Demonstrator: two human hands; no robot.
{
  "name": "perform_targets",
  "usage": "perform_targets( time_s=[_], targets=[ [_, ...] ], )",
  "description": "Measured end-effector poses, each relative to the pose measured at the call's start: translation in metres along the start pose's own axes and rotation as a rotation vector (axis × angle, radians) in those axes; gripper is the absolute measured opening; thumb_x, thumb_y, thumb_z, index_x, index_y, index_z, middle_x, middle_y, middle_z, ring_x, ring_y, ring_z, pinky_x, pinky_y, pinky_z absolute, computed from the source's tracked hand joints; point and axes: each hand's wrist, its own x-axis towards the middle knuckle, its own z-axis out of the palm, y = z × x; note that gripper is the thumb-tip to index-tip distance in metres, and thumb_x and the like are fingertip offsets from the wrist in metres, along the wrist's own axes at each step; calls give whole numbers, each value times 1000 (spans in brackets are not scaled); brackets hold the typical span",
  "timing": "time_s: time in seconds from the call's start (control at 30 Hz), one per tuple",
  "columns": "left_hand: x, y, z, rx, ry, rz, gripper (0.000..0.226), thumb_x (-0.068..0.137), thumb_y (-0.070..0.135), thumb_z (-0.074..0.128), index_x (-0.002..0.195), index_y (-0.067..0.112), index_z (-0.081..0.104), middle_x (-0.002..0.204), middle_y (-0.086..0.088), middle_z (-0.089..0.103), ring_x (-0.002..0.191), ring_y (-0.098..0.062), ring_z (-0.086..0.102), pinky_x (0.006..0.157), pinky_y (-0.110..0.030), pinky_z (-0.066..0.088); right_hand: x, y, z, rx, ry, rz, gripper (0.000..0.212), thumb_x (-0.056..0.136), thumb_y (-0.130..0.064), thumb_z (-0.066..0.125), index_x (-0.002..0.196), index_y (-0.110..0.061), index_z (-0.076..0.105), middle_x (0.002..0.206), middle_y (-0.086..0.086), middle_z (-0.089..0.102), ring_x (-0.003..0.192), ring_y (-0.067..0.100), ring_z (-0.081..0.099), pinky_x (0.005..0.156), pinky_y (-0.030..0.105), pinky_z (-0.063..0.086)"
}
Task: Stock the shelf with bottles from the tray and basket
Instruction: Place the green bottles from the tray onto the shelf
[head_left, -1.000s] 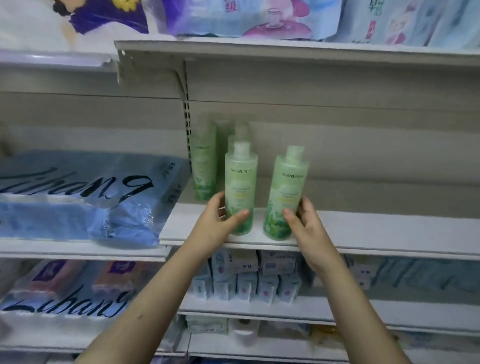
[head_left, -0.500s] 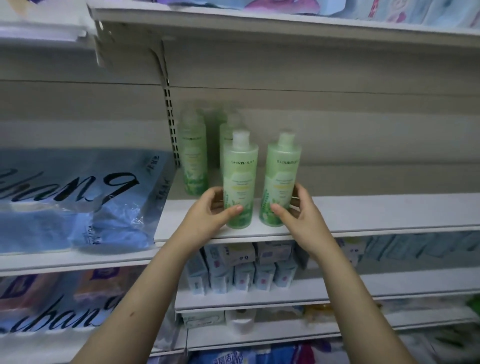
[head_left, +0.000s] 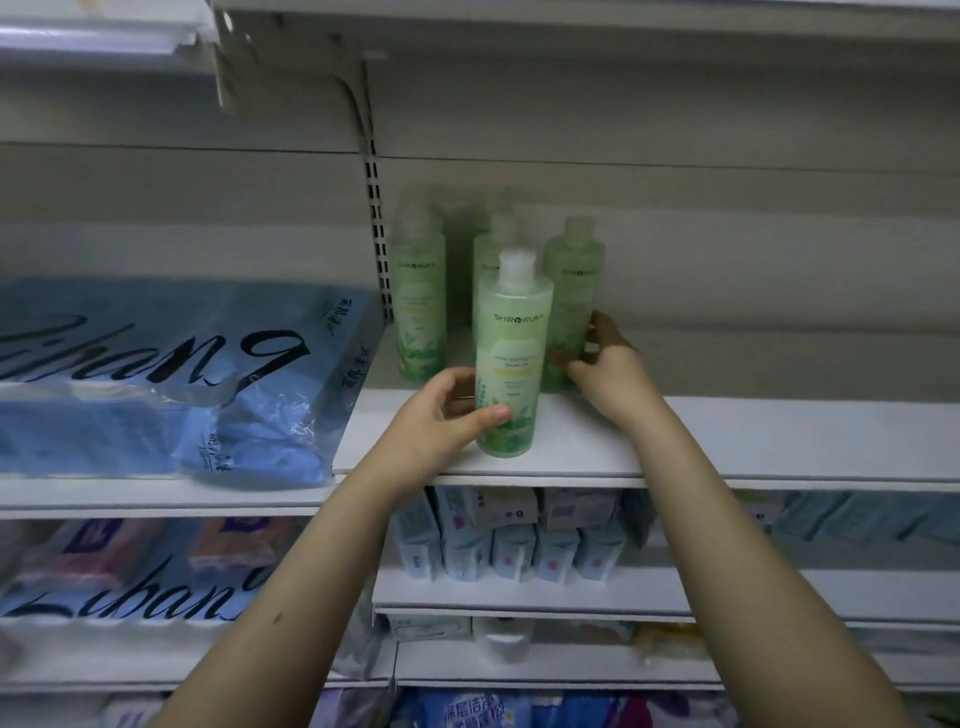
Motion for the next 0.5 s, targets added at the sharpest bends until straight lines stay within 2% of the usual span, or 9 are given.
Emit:
perform_targets(
  time_s=[0.1, 0.2, 0.3, 0.5],
  targets=[
    [0, 0, 2, 38, 21, 19, 44, 84, 19, 72, 124, 16, 54, 116, 8, 67, 102, 1, 65, 86, -14, 51, 23, 3, 3, -91, 13, 3, 54, 89, -23, 68, 137, -17, 44, 135, 5, 57, 118, 26, 57, 89, 27, 44],
    [1, 0, 2, 43, 25, 20, 43, 83, 18, 72, 122, 18, 54, 114, 10, 67, 100, 2, 65, 84, -13, 50, 42, 4, 6, -132, -11, 8, 55, 92, -26, 64, 139, -14, 40, 140, 7, 53, 124, 28, 52, 89, 26, 38],
    [0, 0, 1, 8, 16, 16, 45, 81, 18, 73, 122, 15, 55, 112, 8, 68, 101, 0, 66, 83, -13, 50, 56, 6, 10, -183, -12, -6, 52, 95, -24, 59, 141, -13, 37, 142, 9, 51, 127, 29, 50, 92, 29, 37],
    [1, -2, 0, -10, 19, 16, 58, 68, 32, 75, 120, 15, 57, 112, 5, 70, 105, -5, 66, 90, -20, 52, 80, 13, 11, -211, -32, -33, 45, 98, -18, 54, 139, -10, 38, 140, 12, 52, 127, 30, 49, 89, 26, 35]
  ],
)
